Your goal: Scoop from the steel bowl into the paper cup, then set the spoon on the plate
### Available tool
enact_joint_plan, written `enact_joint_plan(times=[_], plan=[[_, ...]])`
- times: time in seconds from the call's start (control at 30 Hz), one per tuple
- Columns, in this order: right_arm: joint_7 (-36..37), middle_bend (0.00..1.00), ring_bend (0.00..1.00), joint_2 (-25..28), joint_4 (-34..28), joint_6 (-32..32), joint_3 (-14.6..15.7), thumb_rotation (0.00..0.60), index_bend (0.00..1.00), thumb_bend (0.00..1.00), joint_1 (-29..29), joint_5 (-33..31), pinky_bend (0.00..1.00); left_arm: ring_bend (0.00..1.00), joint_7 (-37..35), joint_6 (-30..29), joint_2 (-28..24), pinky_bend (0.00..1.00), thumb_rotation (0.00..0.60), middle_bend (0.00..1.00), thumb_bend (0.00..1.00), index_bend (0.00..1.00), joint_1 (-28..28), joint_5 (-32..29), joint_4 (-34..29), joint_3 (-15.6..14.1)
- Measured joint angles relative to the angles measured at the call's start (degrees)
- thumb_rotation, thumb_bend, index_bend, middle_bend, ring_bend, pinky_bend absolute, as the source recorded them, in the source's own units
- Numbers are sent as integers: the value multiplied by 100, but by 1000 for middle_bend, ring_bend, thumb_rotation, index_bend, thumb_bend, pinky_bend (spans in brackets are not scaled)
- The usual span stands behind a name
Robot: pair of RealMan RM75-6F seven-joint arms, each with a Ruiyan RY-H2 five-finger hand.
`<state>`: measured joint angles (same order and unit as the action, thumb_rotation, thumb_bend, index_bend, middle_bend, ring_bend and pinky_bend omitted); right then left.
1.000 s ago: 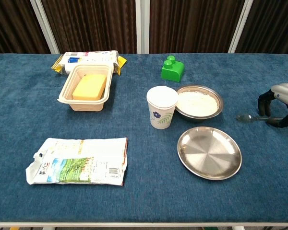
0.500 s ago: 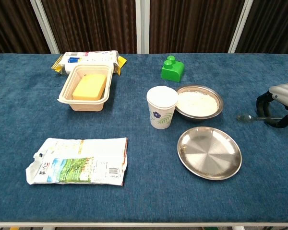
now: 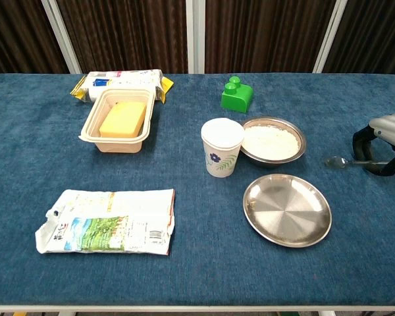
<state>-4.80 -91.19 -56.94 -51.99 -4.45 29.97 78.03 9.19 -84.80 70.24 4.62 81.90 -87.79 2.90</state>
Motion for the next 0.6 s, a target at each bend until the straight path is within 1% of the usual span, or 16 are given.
enact_joint_plan(times=[0.17, 0.3, 0.47, 0.53, 0.6], plan=[[-174, 555, 272, 398, -460, 60, -25, 600, 585, 347, 49, -33, 174, 4, -40, -48, 10, 35, 600, 106, 0, 135, -26, 43, 37, -16], [-329, 556, 272, 953, -1067, 245, -65, 600, 588, 363, 182, -56, 174, 4, -69, -83, -13, 35, 600, 106, 0, 135, -32, 64, 45, 0], [-720, 557, 272, 1831, -2037, 872, -199, 600, 593, 363, 611, -232, 174, 4, -69, -118, -20, 35, 600, 106, 0, 135, -24, 107, 42, 18], [-995, 558, 272, 2035, -2293, 1188, -279, 600, 593, 363, 893, -386, 174, 4, -65, -131, -23, 35, 600, 106, 0, 134, -21, 126, 41, 21], [-1253, 558, 271, 2104, -2432, 1440, -339, 600, 593, 362, 1149, -557, 173, 4, -67, -142, -32, 35, 600, 106, 0, 134, -20, 138, 38, 24]])
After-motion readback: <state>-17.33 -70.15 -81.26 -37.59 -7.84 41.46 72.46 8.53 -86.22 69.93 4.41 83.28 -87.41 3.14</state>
